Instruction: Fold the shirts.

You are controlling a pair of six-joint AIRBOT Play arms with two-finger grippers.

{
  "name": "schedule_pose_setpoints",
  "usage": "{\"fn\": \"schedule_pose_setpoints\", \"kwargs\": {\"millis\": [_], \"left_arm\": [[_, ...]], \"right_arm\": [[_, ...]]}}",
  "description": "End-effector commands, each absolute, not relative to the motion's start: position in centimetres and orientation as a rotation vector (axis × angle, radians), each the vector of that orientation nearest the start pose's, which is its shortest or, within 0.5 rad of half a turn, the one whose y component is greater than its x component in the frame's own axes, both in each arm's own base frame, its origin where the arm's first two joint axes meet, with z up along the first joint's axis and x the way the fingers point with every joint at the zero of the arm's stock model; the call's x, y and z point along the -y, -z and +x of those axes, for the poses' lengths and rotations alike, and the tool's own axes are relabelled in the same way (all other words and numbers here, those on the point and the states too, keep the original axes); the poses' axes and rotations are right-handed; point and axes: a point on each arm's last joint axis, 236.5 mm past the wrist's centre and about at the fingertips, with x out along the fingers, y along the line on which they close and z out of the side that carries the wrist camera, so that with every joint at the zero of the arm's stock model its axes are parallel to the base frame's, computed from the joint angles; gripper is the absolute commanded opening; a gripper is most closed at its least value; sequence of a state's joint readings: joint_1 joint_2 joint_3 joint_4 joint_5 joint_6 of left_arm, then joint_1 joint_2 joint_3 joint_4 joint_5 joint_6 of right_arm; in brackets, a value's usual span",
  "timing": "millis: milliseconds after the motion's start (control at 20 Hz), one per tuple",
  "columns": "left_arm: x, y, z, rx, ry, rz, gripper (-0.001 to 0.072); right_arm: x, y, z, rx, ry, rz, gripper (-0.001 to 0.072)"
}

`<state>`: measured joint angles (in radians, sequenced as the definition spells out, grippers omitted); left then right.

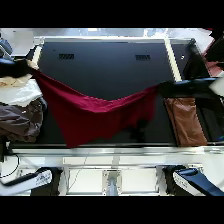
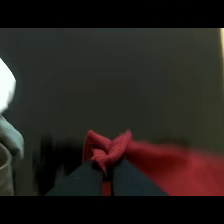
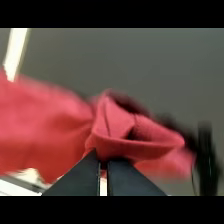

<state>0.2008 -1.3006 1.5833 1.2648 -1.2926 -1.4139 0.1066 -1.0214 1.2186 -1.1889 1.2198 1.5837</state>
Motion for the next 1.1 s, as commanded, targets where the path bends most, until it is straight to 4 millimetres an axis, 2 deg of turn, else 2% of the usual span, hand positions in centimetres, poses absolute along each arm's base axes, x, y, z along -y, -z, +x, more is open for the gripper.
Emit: {"fn": "schedule_pose_setpoints", "kwargs": {"millis": [0,50,100,150,200,250,350,450,500,600,700,750,800,850,950,1050], "left_arm": [[0.8,-1.1,49.7,-1.181,0.114,-0.161,0.0012],[1.4,1.7,51.6,-1.172,0.072,-0.224,0.0013],[1.8,3.4,53.1,-1.143,0.039,-0.283,0.0021],[2.2,4.3,54.7,-1.098,0.023,-0.343,0.006],[2.7,4.2,56.2,-1.039,0.028,-0.393,0.0363],[2.9,3.3,57.6,-0.973,0.03,-0.437,0.0718],[1.6,-0.2,59.4,-0.849,0.017,-0.485,0.0703],[-0.6,-5.6,59.7,-0.742,0.004,-0.481,0.0703],[-2.1,-9.2,59.2,-0.676,-0.009,-0.482,0.0702],[-5.7,-17.3,57.1,-0.527,-0.049,-0.456,0.0701],[-9.4,-24.8,52.9,-0.4,-0.125,-0.356,0.07],[-10.7,-27.4,50.3,-0.369,-0.164,-0.308,0.0701],[-11.5,-28.8,47.4,-0.369,-0.199,-0.275,0.07],[-11.9,-28.5,44.5,-0.401,-0.229,-0.26,0.0701],[-11.4,-24.9,39.7,-0.487,-0.272,-0.343,0.07],[-9.7,-17.7,35.3,-0.582,-0.344,-0.575,0.0701]], "right_arm": [[-11.9,-0.8,38.3,-1.251,-0.289,0.278,0.0013],[-11.8,1.6,39.8,-1.251,-0.268,0.282,0.0018],[-11.6,3.4,41.8,-1.219,-0.24,0.294,0.0071],[-11.3,4.6,43.8,-1.167,-0.212,0.302,0.0188],[-10.8,5.1,45.9,-1.095,-0.183,0.309,0.0391],[-10.2,4.8,48.0,-1.009,-0.159,0.311,0.0492],[-9.2,2.4,51.4,-0.84,-0.127,0.303,0.0495],[-8.7,-0.8,53.3,-0.77,-0.141,0.216,0.0495],[-8.0,-2.8,53.7,-0.758,-0.144,0.161,0.0495],[-5.3,-7.0,53.6,-0.757,-0.116,0.067,0.0495],[-1.8,-11.1,52.1,-0.774,-0.059,0.02,0.0495],[-0.8,-12.5,50.8,-0.786,-0.046,0.031,0.0495],[-0.5,-13.0,49.2,-0.822,-0.047,0.019,0.0494],[-0.6,-12.8,47.5,-0.876,-0.065,-0.007,0.0494],[-1.8,-11.0,44.6,-0.985,-0.103,-0.026,0.0495],[-3.2,-8.2,42.1,-1.088,-0.139,-0.027,0.0494]]}}
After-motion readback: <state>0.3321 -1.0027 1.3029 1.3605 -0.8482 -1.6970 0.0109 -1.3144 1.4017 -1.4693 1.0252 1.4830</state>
